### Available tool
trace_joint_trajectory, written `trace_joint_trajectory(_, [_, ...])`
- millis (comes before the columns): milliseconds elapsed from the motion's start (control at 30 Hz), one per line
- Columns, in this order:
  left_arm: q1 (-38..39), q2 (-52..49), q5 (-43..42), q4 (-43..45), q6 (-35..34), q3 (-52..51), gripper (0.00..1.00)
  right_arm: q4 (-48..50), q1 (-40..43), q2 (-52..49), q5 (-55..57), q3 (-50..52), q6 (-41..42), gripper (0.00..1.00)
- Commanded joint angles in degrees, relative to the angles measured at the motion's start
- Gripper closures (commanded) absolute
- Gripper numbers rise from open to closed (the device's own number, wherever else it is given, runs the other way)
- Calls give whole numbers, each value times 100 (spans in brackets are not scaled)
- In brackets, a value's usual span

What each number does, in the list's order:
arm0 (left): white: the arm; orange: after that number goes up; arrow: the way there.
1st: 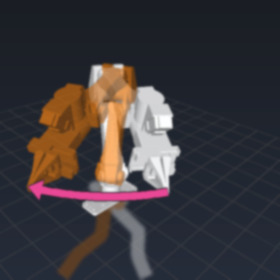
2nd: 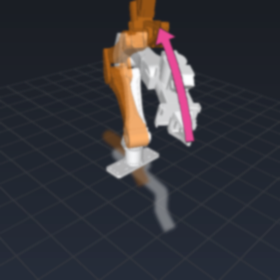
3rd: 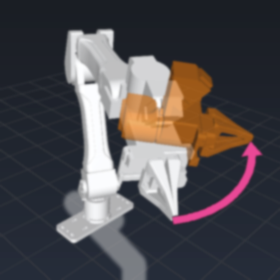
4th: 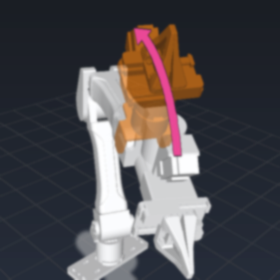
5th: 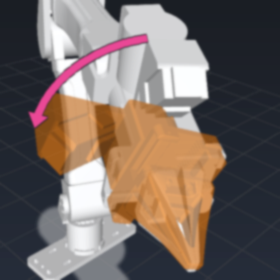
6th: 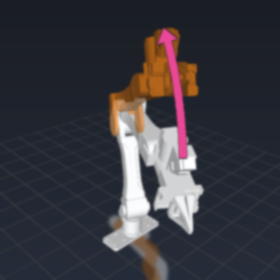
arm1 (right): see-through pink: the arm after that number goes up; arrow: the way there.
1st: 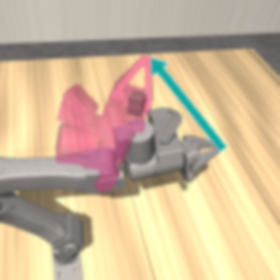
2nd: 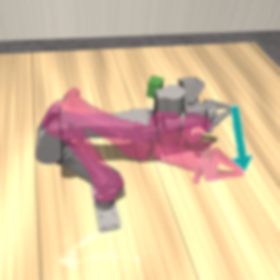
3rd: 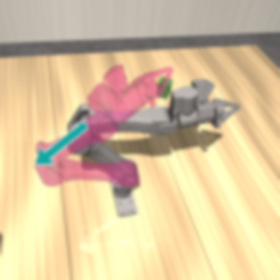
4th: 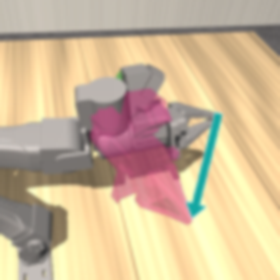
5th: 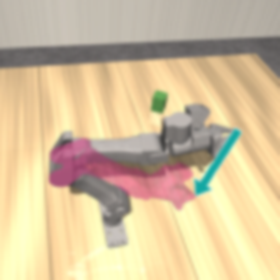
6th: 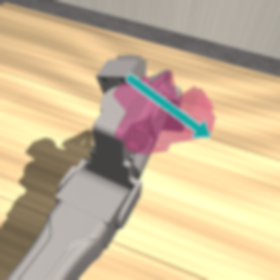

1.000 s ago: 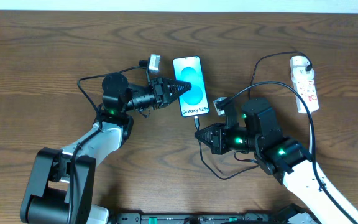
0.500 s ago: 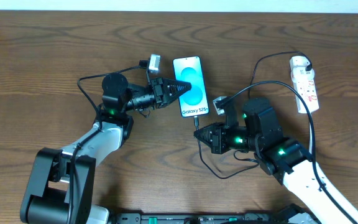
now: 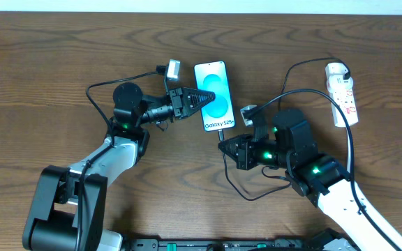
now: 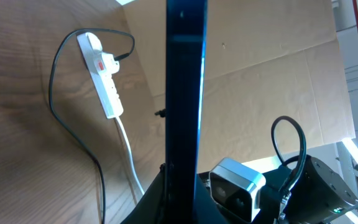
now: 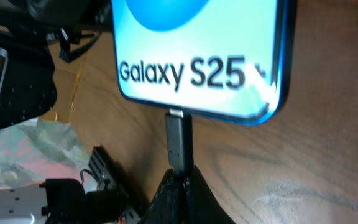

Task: Plug charger to phone and switch on socket
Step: 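Align the USB-C plug with the phone's bottom port, then push the USB-C plug up into the phone's port with the right gripper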

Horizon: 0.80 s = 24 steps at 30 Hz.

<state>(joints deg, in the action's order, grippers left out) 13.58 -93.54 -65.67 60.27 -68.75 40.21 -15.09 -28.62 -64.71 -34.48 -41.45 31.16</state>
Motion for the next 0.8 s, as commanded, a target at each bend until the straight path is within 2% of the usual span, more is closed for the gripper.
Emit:
trace_joint_trajectory(0, [26, 57, -533, 74, 81, 114, 93, 269, 46, 61, 415, -15, -59, 99])
trace_joint_trajectory(467, [234, 57, -619, 74, 581, 114, 93, 920, 46, 61, 632, -15, -63, 99])
trace_joint_trajectory(667, [236, 57, -649, 76, 616, 114, 93, 1340, 46, 63, 699, -15, -258, 99])
trace_joint_trajectory(767, [236, 57, -741, 76, 616, 114, 93, 1241, 46, 61, 721, -15, -459, 99])
